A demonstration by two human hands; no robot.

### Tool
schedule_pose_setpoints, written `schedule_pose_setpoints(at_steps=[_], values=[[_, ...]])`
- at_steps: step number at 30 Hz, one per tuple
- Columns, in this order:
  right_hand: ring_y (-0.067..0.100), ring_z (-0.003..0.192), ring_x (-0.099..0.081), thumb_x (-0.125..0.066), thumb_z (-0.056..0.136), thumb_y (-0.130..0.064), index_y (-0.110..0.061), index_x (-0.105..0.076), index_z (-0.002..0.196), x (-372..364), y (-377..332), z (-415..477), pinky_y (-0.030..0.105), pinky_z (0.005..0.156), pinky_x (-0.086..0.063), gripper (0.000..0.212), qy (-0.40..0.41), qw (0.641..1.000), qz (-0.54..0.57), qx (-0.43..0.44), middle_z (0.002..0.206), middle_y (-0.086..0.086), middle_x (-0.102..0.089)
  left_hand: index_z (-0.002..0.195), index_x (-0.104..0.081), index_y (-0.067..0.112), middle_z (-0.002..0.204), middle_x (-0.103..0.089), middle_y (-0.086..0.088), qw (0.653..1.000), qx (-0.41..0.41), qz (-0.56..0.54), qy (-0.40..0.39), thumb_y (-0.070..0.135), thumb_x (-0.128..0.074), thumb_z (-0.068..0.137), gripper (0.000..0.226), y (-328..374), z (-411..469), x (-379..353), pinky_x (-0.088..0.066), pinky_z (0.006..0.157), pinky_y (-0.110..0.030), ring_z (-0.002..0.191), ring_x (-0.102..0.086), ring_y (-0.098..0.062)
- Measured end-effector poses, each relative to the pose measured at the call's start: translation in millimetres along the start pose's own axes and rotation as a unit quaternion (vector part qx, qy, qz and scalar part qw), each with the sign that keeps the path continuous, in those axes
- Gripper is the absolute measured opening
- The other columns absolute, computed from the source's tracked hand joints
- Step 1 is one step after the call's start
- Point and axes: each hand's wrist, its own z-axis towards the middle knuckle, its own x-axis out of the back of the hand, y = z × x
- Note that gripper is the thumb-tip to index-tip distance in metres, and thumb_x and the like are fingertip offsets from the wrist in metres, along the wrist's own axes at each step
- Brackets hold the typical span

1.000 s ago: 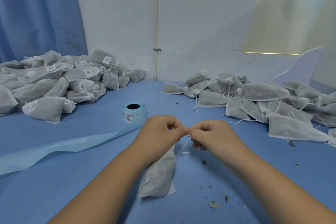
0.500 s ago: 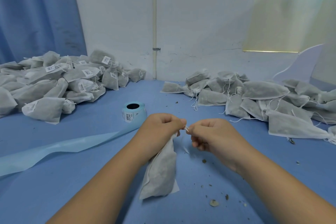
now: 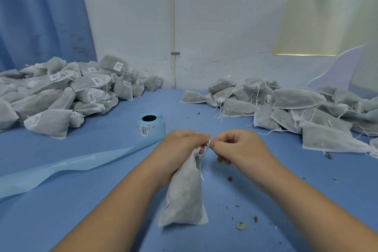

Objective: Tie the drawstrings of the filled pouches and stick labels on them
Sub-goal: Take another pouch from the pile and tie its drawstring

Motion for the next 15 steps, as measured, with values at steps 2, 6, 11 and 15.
schedule_pose_setpoints(at_steps=[2, 6, 11, 15], values=[[0.005, 0.052, -0.054, -0.069, 0.075, -0.023, -0.02, -0.07, 0.065, -1.5, 0.2, -0.2, 0.021, 0.054, -0.043, 0.01, 0.017, 1.0, -0.002, 0.008, 0.055, -0.008, -0.062, 0.065, -0.06, 0.012, 0.064, -0.049, -0.005, 1.0, 0.0, -0.006, 0.002, 0.026, -0.066, 0.091, 0.03, -0.8, 0.6, -0.5, -0.036, 0.053, -0.026, 0.044, -0.042, -0.015], [0.004, 0.049, -0.046, -0.07, 0.075, -0.013, -0.017, -0.067, 0.066, -4.3, -0.6, 0.3, 0.012, 0.046, -0.037, 0.011, 0.064, 0.996, -0.024, 0.06, 0.053, -0.01, -0.056, 0.064, -0.06, 0.013, 0.066, -0.048, -0.008, 1.0, -0.002, -0.022, 0.011, 0.025, -0.066, 0.09, 0.03, -0.1, 0.8, -1.9, -0.036, 0.051, -0.024, 0.043, -0.041, -0.015], [0.002, 0.047, -0.046, -0.07, 0.076, -0.011, -0.02, -0.068, 0.063, -5.1, -1.4, -4.0, 0.013, 0.045, -0.038, 0.016, 0.065, 0.99, -0.048, 0.112, 0.052, -0.011, -0.057, 0.054, -0.063, 0.018, 0.055, -0.05, -0.001, 0.999, -0.014, -0.042, 0.026, 0.026, -0.066, 0.09, 0.038, -0.6, 0.5, -3.0, -0.036, 0.049, -0.022, 0.043, -0.041, -0.014], [0.001, 0.046, -0.046, -0.07, 0.079, -0.016, -0.02, -0.071, 0.064, -8.2, -2.5, -5.4, 0.012, 0.045, -0.038, 0.015, 0.074, 0.987, -0.066, 0.123, 0.055, -0.009, -0.061, 0.056, -0.069, 0.019, 0.057, -0.056, 0.001, 0.997, -0.035, -0.039, 0.052, 0.024, -0.068, 0.09, 0.034, -0.7, 2.1, -3.3, -0.038, 0.054, -0.025, 0.046, -0.043, -0.013]])
